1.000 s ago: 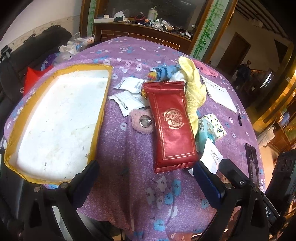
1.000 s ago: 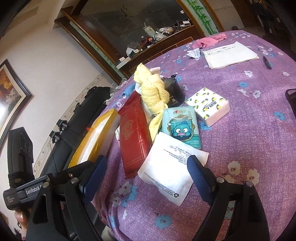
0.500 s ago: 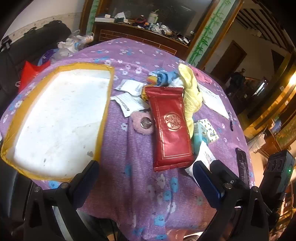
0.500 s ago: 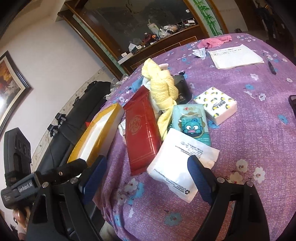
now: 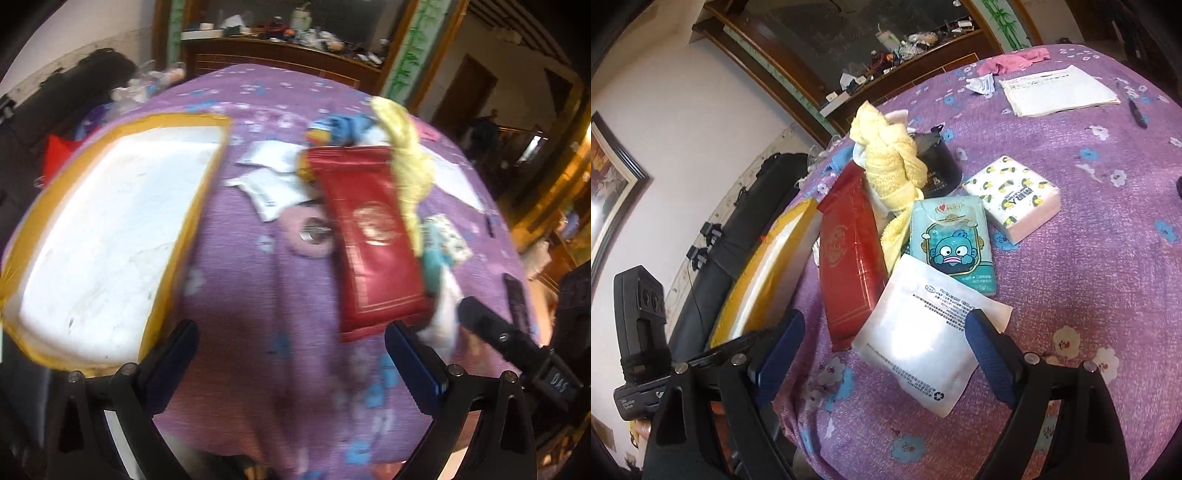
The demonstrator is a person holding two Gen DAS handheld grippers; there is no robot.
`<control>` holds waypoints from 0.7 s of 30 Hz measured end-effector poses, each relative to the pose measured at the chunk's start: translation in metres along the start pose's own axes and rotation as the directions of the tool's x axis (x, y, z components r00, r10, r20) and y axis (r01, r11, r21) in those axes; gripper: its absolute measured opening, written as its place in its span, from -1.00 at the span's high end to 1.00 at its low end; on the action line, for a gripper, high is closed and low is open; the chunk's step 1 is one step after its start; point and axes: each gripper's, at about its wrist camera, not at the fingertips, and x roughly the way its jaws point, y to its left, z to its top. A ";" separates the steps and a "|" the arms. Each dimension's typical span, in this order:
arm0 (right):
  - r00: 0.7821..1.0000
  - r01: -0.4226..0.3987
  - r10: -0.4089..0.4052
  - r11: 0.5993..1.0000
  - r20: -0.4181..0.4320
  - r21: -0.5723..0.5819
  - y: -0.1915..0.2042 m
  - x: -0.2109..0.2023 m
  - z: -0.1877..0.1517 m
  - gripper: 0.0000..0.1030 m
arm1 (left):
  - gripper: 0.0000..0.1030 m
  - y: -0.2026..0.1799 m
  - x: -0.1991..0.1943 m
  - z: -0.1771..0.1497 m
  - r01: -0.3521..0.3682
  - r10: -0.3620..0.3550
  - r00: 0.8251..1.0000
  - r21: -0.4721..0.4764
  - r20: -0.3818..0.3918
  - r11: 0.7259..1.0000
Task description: Organize soft objects
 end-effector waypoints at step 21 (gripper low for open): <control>0.999 0.042 -0.043 0.998 0.030 0.038 0.016 0.008 -0.006 -0.71 | -0.97 -0.002 -0.009 -0.010 0.063 -0.064 0.998 0.041 0.019 0.997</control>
